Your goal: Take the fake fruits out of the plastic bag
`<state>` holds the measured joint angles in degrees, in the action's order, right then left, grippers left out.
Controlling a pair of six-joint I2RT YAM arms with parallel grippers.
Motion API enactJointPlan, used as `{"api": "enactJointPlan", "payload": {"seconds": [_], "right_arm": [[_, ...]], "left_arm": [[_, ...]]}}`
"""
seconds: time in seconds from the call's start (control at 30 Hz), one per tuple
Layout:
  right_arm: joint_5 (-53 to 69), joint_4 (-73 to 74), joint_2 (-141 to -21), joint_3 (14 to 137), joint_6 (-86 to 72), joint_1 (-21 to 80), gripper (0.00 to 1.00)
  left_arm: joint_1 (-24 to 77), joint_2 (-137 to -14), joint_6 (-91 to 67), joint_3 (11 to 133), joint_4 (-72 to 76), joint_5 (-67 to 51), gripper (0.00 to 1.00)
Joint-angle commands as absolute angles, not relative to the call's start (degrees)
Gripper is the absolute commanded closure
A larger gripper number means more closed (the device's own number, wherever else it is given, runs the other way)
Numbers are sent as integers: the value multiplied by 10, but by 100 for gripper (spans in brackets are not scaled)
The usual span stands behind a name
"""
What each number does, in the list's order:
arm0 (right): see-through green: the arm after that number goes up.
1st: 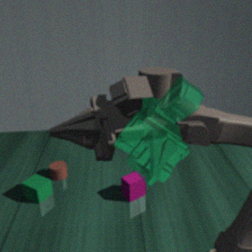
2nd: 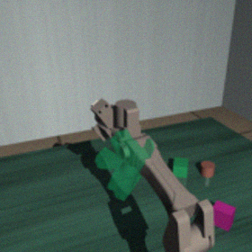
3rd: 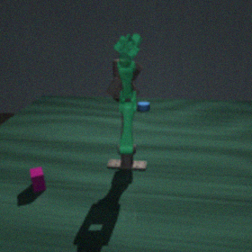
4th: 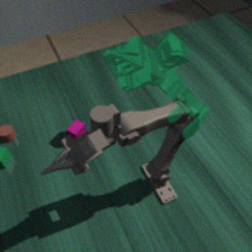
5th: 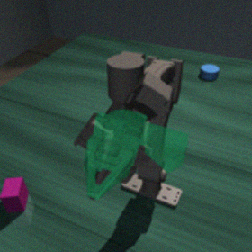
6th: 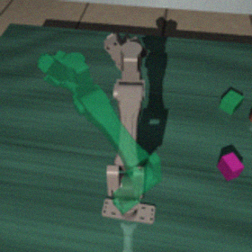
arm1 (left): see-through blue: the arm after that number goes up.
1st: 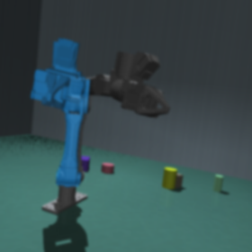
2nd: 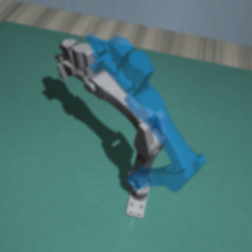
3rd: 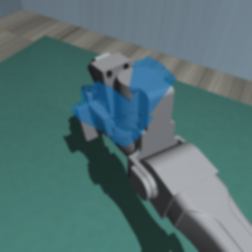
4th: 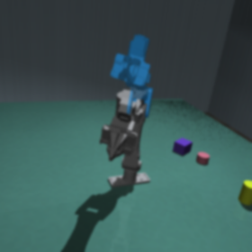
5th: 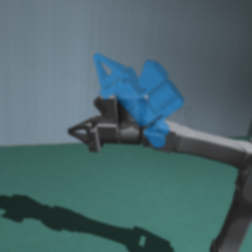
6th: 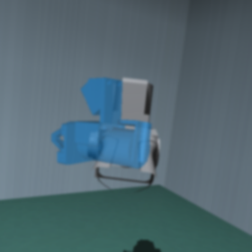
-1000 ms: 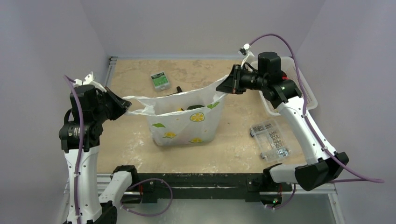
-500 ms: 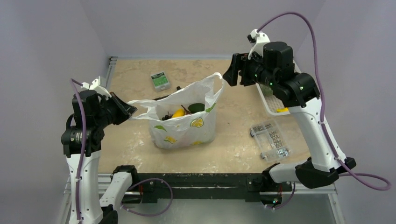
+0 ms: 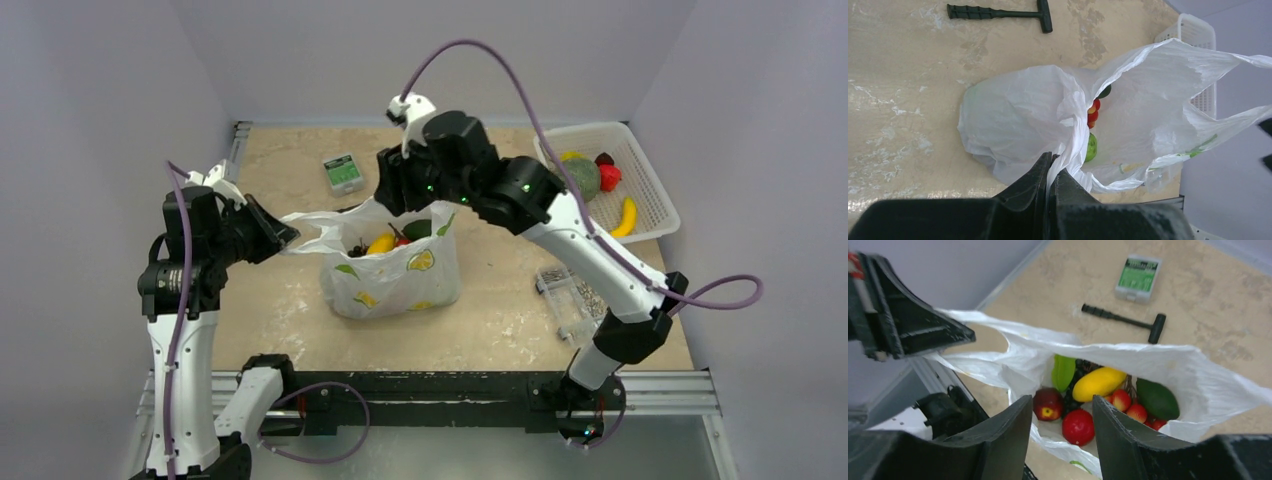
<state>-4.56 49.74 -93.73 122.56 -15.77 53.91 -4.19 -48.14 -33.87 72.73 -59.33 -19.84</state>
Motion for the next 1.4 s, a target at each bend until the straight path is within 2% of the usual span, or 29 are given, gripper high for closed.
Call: {"api": "enactJointPlan", "payload": {"seconds": [0.0,0.1,0.23,0.5,0.8,0.83,0.9,0.97,1.17,1.23,1.3,1.37], "right_arm": [[-60,411,-929,1134,-169,565,58],[-92,403,-939,1099,-158,579,67],[-149,402,-951,1071,-135,597,72],[-158,368,-936,954,-133,607,73],[-79,284,-898,813,-182,647,75],[-64,270,-898,800,-191,650,75],[-46,255,-899,784,-207,658,76],[-44,240,-896,766,-209,668,76],[-37,197,-882,700,-227,682,77],[-45,187,-868,688,-219,688,75],[-57,177,-856,683,-215,688,68],[-65,197,-854,706,-206,688,64]], "left_arm": [[-47,-475,-307,725,-589,-201,100],[-47,-470,-293,723,-600,-191,100],[-47,-465,-279,720,-610,-181,100],[-47,-459,-265,720,-618,-170,100],[-47,-455,-247,707,-633,-140,100],[-47,-453,-240,703,-632,-139,99],[-47,-447,-237,687,-627,-120,87],[-47,-443,-235,678,-630,-111,86],[-47,-434,-239,667,-667,-71,98],[-47,-430,-235,658,-670,-64,99],[-47,-429,-238,657,-686,-43,98],[-47,-425,-235,657,-696,-36,93]]}}
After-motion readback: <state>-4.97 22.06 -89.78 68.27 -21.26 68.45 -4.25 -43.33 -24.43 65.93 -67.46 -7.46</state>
